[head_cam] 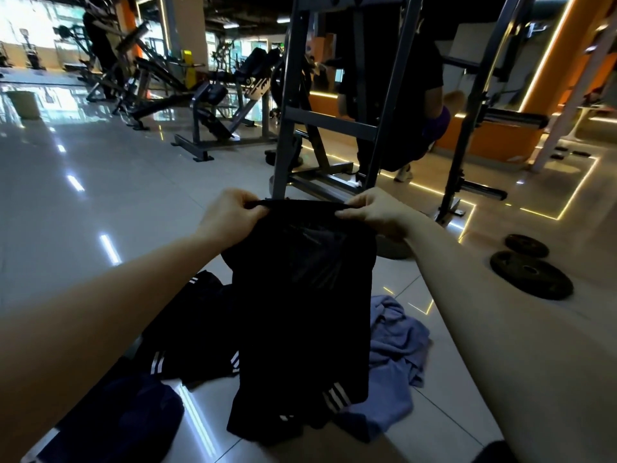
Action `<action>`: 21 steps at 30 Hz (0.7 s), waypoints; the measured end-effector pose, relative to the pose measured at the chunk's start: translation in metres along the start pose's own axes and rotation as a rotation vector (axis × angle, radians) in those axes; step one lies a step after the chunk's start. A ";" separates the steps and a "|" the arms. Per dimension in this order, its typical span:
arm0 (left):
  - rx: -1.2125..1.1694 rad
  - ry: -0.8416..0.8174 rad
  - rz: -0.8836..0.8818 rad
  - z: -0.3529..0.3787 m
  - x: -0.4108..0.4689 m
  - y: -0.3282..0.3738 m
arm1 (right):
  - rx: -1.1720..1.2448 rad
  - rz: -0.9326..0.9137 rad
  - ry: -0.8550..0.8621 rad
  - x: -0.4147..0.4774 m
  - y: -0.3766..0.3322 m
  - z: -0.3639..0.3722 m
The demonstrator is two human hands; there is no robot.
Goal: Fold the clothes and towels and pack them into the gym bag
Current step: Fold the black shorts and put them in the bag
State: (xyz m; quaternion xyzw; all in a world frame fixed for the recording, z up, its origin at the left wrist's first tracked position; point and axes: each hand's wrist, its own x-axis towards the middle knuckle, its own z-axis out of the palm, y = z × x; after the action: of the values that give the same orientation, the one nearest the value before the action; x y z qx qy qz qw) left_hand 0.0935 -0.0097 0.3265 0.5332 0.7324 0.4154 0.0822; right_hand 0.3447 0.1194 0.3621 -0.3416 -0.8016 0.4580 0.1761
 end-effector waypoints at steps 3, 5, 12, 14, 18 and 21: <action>0.383 0.132 0.238 0.009 0.004 0.000 | -0.192 -0.068 0.253 0.000 -0.010 0.001; 0.449 0.097 0.220 0.012 0.012 -0.004 | -0.322 -0.139 0.437 -0.001 -0.016 -0.002; -0.721 -0.306 -0.379 0.004 0.027 -0.014 | -0.708 -0.044 0.714 -0.027 0.001 -0.037; -0.741 -0.360 -0.432 0.007 0.030 -0.014 | -0.817 0.040 0.747 -0.029 0.015 -0.039; -0.683 -0.098 -0.455 0.015 0.043 -0.013 | -0.923 0.148 0.735 -0.030 0.024 -0.039; -0.690 0.222 -0.405 0.014 0.052 -0.012 | -0.842 0.193 0.787 -0.024 0.020 -0.037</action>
State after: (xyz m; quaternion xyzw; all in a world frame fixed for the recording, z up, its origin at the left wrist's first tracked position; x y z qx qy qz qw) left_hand 0.0708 0.0408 0.3263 0.2715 0.6447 0.6669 0.2568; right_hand 0.3916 0.1320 0.3645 -0.5980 -0.7541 -0.0474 0.2675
